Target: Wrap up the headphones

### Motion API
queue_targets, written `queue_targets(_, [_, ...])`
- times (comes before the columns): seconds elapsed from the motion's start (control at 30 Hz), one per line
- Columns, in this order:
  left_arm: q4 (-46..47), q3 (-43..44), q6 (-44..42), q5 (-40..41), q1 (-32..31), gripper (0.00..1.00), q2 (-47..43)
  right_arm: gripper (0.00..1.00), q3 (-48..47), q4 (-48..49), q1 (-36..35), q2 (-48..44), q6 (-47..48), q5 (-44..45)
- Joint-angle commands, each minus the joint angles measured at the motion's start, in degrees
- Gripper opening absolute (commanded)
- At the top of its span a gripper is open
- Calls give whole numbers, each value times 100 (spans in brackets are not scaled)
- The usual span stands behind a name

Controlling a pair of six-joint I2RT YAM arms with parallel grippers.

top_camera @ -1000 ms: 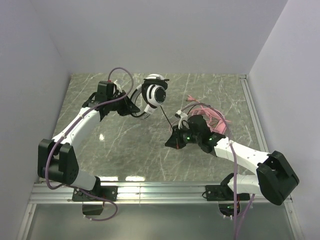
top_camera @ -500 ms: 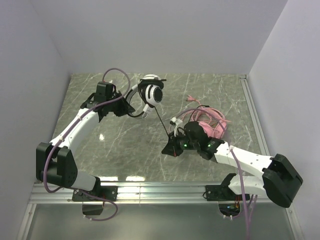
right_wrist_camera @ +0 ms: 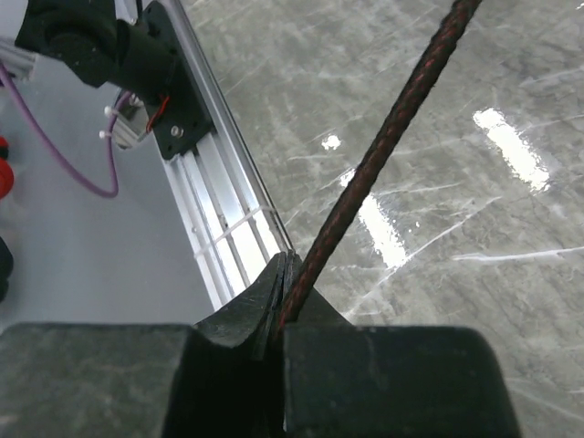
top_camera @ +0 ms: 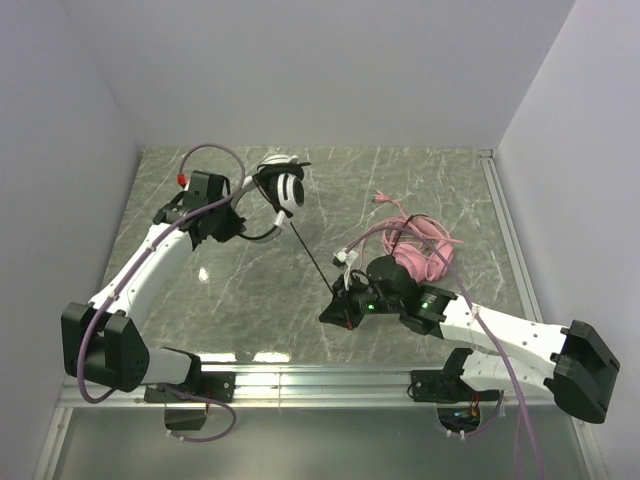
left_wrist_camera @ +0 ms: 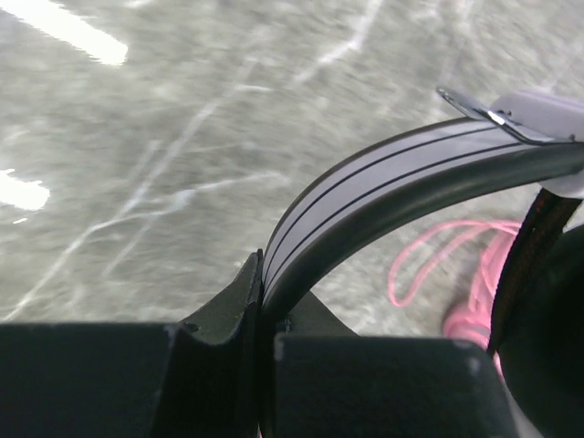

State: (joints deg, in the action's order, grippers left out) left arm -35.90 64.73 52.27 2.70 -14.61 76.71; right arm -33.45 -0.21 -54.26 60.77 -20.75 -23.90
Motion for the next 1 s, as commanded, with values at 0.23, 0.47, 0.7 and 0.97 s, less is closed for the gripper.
queue_targets(0.23, [461,180,364,2304,-50,0,-297,0,-302,-655,-445,-881,300,-308])
queue_targets(0.47, [-372,601,125,4218,-744,0,194,0,-785,-1192,-445,-1322,484,-500])
queue_targets(0.7, [-2267,1874,607,5511,-1377,0,1468,0,-1469,-1674,-445,-1472,581,-554])
queue_targets(0.97, [-1395,1667,-497,4661,-1641,0,1444,0,-2209,-2123,-445,-1270,704,-229])
